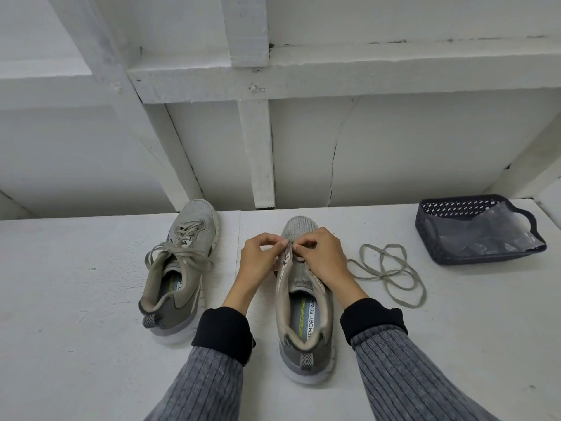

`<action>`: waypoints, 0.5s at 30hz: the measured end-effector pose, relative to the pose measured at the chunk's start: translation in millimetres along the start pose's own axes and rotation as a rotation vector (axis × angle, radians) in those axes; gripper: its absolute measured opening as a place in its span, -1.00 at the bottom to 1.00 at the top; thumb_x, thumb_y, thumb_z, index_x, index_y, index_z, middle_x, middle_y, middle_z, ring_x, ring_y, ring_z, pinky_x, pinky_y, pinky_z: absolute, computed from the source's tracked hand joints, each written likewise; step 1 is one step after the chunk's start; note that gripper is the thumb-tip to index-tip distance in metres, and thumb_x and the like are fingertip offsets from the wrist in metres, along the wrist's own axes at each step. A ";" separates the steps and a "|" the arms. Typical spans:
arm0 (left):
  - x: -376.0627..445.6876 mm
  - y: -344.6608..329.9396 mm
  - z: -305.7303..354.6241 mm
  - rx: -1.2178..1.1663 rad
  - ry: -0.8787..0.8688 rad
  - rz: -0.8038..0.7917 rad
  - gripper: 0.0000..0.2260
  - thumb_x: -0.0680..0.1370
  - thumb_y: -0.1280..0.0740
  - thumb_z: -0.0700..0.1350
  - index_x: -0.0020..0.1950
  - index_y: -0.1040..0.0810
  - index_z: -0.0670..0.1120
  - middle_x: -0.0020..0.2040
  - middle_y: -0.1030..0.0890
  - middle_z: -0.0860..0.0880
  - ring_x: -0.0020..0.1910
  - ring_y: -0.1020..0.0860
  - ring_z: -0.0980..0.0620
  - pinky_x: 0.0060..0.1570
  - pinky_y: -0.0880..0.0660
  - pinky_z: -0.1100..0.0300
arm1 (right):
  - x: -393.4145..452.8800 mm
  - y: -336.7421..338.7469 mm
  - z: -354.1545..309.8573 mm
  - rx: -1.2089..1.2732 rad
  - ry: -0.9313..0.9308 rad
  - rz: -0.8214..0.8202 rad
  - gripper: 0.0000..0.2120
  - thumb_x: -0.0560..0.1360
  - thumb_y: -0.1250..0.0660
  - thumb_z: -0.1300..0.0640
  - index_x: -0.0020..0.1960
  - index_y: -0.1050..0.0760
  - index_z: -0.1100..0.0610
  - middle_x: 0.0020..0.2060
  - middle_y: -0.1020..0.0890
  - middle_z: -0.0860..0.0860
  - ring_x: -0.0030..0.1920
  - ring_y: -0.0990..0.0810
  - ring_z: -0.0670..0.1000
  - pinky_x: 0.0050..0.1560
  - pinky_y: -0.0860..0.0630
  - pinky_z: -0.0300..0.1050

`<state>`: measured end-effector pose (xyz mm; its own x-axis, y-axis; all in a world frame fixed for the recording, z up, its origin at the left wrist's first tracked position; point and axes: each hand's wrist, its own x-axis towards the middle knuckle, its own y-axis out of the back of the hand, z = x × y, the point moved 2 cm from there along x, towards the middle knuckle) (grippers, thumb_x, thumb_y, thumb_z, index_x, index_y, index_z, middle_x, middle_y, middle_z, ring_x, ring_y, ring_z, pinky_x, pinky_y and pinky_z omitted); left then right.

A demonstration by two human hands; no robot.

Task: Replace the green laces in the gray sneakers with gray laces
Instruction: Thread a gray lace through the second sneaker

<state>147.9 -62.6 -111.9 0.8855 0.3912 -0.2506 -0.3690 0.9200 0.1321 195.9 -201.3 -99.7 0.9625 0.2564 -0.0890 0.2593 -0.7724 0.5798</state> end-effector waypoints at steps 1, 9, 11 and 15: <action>1.2 -1.5 -1.6 -0.001 -0.011 0.007 -0.91 0.56 -0.40 -0.17 -0.06 -0.63 -0.20 -0.06 -0.63 -0.09 -0.27 -0.59 0.07 -0.38 -0.51 0.27 | -1.5 1.4 1.1 0.070 0.004 0.014 -0.97 0.47 -0.42 0.10 -0.12 -0.64 0.00 -0.08 -0.54 -0.04 -0.09 -0.52 -0.11 -0.14 -0.43 -0.20; 0.4 2.0 -5.6 -0.503 0.060 0.203 -0.85 0.70 -0.13 -0.14 0.15 -0.37 -0.21 -0.05 -0.63 -0.07 -0.09 -0.64 0.06 -0.12 -0.59 0.25 | -51.4 10.4 3.1 0.305 -0.116 0.111 -0.67 0.46 -0.43 -0.03 0.10 -0.37 0.02 0.06 -0.41 -0.07 0.07 -0.41 -0.08 0.08 -0.39 -0.22; -1.7 6.4 -0.7 -0.613 0.049 0.216 -0.89 0.71 -0.09 -0.15 0.14 -0.33 -0.18 -0.15 -0.55 -0.05 -0.22 -0.58 0.08 -0.07 -0.60 0.20 | -62.2 9.0 4.3 0.281 -0.136 0.122 -0.70 0.46 -0.42 0.02 0.08 -0.37 0.05 0.03 -0.42 -0.05 0.06 -0.41 -0.08 -0.01 -0.37 -0.29; -5.6 14.7 8.1 -0.231 -0.094 0.163 -0.89 0.70 -0.09 -0.17 0.01 -0.36 -0.07 -0.24 -0.40 -0.01 -0.32 -0.35 0.10 -0.25 -0.42 0.25 | -71.9 4.6 -0.8 0.135 -0.086 0.215 -0.93 0.47 -0.37 0.14 -0.11 -0.47 0.08 -0.16 -0.55 -0.02 -0.13 -0.53 -0.02 -0.21 -0.46 -0.27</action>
<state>139.8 -51.4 -100.8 0.8274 0.5405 -0.1524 -0.5537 0.8304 -0.0611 127.8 -222.9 -90.0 0.9984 0.0321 -0.0468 0.0506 -0.8756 0.4804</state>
